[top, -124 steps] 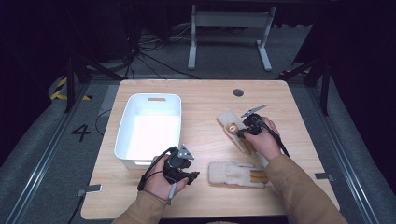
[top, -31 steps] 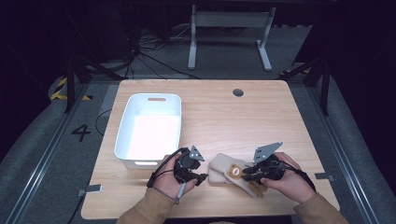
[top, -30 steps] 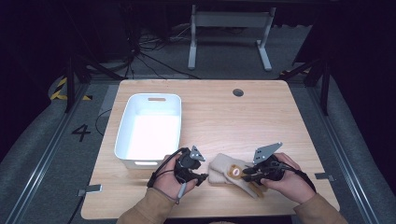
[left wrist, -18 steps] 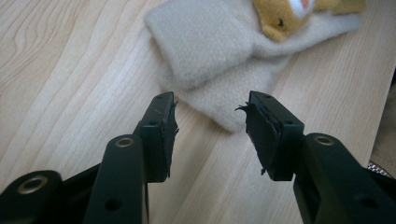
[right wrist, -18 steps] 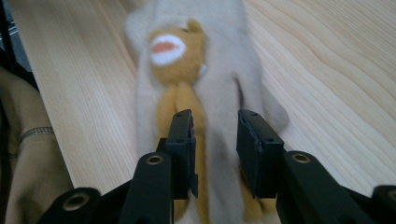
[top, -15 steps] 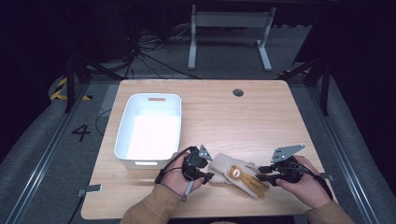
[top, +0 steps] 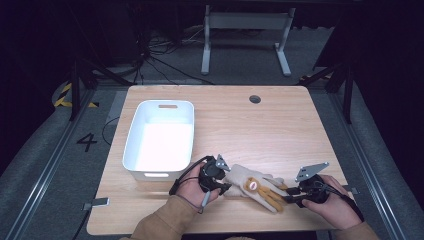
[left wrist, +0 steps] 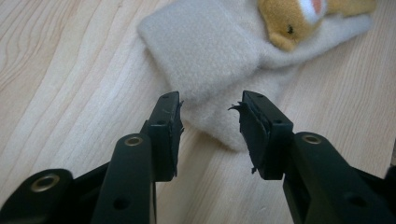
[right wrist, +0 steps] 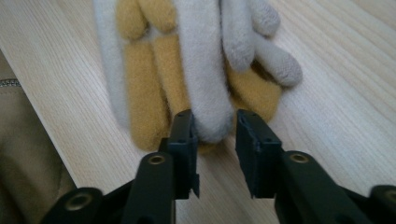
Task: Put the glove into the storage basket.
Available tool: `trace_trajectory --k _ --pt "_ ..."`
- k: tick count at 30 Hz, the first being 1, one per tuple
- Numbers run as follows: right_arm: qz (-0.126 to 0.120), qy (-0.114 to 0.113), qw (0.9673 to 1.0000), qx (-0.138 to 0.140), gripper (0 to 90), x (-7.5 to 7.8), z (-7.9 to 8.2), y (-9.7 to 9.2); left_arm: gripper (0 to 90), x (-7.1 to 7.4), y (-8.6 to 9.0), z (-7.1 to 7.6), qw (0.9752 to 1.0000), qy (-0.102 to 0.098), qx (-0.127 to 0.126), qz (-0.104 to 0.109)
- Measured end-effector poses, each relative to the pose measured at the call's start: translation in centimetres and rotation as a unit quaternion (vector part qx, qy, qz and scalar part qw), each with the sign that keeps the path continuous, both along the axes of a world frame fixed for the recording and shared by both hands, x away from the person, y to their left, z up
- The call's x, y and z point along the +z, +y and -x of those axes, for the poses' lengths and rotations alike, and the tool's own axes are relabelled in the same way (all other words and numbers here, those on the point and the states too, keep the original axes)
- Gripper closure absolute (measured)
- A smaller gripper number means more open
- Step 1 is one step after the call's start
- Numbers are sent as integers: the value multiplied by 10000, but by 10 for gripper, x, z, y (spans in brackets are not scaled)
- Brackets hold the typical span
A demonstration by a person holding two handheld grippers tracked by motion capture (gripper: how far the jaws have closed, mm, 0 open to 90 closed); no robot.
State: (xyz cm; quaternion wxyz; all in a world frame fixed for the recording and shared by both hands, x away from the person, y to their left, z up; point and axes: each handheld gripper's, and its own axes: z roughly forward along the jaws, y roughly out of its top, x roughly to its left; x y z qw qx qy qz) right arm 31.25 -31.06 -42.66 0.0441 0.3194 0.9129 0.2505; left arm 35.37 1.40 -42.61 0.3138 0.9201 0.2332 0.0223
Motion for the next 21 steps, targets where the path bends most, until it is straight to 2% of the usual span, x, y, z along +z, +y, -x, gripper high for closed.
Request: trace_trajectory --k 4,6,10,13,17,21 --pt "62 36 10000 18 823 -1 0 -1 616 -1 -1 -2 10000 1 -56 7" --pt "92 18 10000 16 856 -1 1 -1 620 -1 -2 -2 10000 1 -70 8" --pt "139 -15 9999 31 865 -2 1 0 644 -2 -2 -3 9999 62 -97 36" --pt "136 1 9999 57 866 -3 1 1 645 -3 -1 -5 9999 124 -28 -71" --pt "142 -13 9999 74 866 -3 1 1 610 -5 1 -7 9997 191 145 -64" --pt "147 -35 9999 74 866 -3 1 1 600 -7 -1 -11 9996 246 130 -35"
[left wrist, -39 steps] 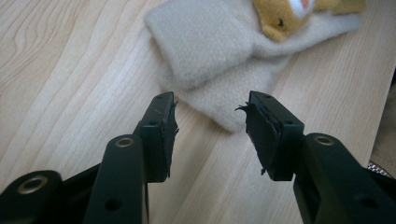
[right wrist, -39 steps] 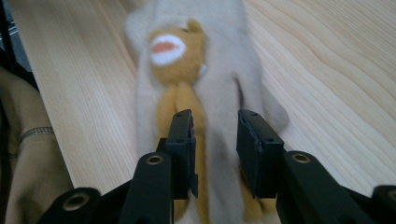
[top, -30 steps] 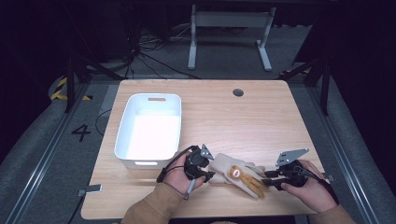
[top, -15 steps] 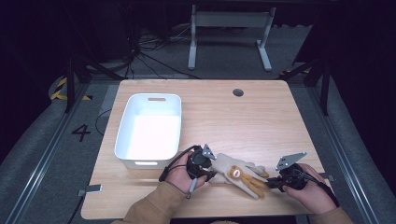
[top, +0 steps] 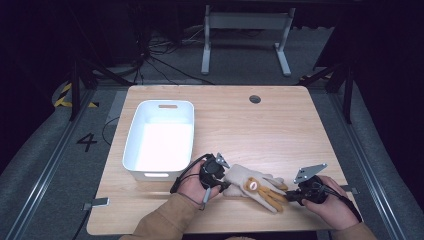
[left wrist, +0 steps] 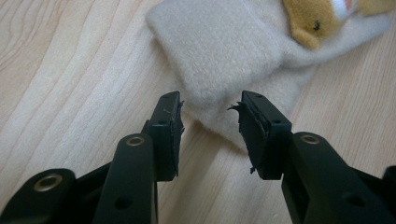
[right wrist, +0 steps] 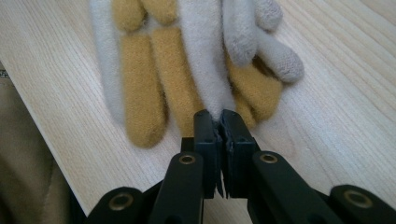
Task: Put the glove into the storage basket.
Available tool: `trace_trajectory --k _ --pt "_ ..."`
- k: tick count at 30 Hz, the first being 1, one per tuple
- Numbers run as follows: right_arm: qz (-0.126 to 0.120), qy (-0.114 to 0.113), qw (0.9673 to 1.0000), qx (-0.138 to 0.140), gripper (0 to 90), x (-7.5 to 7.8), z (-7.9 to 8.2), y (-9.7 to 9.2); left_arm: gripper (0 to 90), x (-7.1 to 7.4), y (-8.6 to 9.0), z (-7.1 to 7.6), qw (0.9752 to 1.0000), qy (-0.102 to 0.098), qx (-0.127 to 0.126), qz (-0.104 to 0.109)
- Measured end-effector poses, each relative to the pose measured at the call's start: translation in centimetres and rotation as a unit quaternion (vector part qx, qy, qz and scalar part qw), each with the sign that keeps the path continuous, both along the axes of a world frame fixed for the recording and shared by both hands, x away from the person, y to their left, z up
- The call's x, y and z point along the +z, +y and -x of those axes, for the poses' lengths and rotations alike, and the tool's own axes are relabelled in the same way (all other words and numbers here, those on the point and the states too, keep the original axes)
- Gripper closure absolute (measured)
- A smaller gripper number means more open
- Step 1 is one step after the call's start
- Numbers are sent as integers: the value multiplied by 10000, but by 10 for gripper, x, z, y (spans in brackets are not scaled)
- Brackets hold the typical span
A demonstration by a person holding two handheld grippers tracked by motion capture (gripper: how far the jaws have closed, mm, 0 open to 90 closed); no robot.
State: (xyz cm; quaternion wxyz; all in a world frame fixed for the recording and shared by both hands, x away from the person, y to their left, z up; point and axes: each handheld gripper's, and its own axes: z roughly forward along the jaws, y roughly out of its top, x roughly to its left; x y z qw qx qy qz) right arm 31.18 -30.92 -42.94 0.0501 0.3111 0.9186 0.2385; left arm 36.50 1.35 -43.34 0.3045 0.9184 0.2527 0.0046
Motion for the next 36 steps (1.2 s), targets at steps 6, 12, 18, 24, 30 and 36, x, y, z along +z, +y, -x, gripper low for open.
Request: trace_trajectory --k 6,12,18,24,30,36 --pt "-1 -25 10000 -9 868 0 0 1 697 1 -4 0 10000 -67 -60 1" --pt "-6 -46 10000 -20 870 1 0 1 829 3 -7 3 9992 -279 -62 -289" --pt "-37 -70 10000 -50 875 5 2 -1 898 10 -6 8 9983 -500 -94 -289" --pt "-91 -218 9997 -107 878 16 5 -2 900 19 -6 15 9965 -743 -226 -301" --pt "-224 -497 9982 -238 880 34 10 -5 900 24 -5 20 9957 -860 -244 -260" --pt "-297 -689 9967 -307 881 45 11 -7 900 32 -2 25 9947 -1008 -194 -99"
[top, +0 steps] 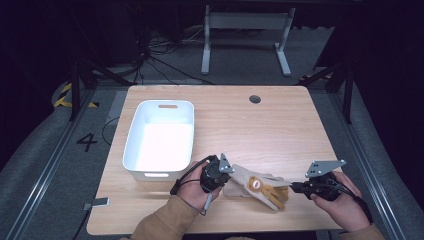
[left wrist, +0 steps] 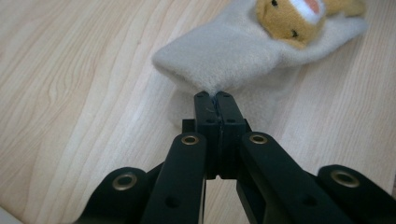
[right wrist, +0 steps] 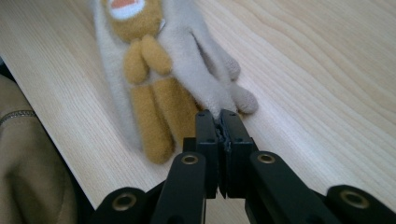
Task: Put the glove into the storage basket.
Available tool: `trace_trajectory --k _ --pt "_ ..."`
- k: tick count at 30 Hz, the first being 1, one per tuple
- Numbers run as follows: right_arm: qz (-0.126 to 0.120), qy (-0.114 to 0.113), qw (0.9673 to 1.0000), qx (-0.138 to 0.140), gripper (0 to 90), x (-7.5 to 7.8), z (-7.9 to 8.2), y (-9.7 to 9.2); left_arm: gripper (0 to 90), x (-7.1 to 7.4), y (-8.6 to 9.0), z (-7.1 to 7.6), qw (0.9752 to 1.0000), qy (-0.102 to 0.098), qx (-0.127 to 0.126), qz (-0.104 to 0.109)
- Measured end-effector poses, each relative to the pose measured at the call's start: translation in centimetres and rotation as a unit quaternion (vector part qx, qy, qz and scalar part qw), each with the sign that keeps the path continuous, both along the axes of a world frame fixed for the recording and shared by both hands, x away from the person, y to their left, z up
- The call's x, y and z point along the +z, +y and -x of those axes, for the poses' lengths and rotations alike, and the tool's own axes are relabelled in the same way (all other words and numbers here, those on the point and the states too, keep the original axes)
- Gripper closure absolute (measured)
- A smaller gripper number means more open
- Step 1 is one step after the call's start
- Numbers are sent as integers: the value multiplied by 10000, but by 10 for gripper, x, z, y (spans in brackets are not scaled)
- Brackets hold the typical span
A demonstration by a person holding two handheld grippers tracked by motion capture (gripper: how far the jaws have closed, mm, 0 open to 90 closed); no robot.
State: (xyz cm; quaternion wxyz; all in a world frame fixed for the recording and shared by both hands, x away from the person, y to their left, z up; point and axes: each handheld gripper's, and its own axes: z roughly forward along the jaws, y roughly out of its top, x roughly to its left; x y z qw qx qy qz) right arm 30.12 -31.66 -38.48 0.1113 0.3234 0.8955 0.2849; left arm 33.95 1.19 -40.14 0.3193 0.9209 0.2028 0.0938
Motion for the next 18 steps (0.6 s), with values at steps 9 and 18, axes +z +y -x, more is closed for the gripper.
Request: trace_trajectory --k 9,18 --pt "-109 -291 9994 -120 883 15 -1 -2 900 9 6 9 9997 -149 30 184" --pt "-139 -491 9986 -159 884 20 -14 -1 900 12 10 18 9994 -269 87 222"
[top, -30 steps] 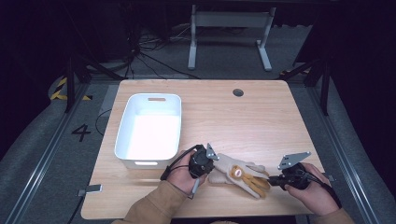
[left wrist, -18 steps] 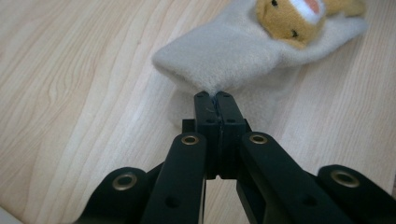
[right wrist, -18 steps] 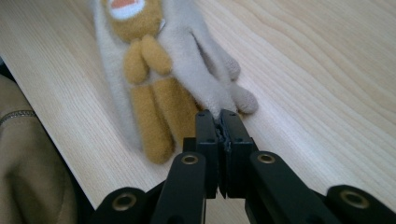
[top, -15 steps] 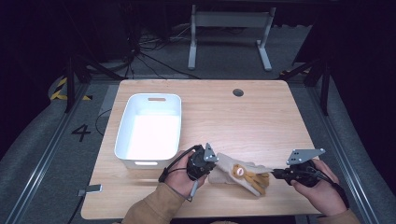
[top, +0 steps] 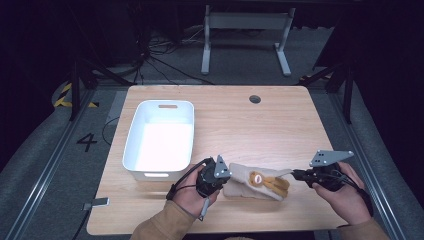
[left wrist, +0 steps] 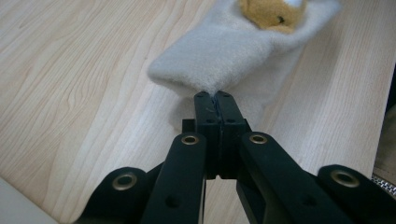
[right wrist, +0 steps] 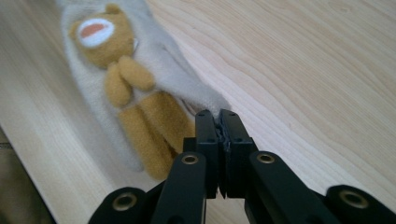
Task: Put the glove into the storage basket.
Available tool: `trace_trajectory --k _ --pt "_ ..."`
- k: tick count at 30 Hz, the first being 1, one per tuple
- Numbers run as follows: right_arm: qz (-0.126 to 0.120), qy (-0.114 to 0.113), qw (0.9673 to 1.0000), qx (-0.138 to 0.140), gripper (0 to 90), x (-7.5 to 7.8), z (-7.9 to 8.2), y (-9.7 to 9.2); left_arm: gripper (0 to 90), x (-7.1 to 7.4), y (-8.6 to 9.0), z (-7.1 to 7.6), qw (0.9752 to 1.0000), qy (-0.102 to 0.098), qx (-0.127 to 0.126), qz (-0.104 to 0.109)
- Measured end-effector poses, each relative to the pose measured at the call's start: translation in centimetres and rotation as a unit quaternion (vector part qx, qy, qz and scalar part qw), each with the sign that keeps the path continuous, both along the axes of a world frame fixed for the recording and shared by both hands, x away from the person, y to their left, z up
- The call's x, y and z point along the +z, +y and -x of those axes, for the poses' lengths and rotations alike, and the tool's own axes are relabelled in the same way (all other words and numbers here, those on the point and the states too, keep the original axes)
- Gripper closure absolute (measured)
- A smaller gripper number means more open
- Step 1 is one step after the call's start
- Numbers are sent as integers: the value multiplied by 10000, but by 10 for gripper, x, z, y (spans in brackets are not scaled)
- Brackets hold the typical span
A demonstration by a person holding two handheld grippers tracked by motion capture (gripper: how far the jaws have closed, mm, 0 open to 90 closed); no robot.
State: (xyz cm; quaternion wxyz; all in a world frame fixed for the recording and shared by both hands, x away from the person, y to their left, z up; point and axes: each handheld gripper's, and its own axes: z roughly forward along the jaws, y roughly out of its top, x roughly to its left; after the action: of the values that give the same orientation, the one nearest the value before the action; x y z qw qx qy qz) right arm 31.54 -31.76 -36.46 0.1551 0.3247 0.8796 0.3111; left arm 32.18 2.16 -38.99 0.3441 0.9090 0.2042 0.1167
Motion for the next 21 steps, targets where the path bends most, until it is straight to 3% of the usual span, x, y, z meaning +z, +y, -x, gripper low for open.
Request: trace_trajectory --k 16,19,21 --pt "-63 -58 10000 5 884 -4 -20 6 900 -7 5 13 9998 -67 46 -199" --pt "-74 -39 10000 21 884 -6 -24 7 900 -11 4 13 9996 -47 29 -284" --pt "-52 12 10000 44 884 -9 -26 8 900 -15 3 12 9993 111 -69 -355"
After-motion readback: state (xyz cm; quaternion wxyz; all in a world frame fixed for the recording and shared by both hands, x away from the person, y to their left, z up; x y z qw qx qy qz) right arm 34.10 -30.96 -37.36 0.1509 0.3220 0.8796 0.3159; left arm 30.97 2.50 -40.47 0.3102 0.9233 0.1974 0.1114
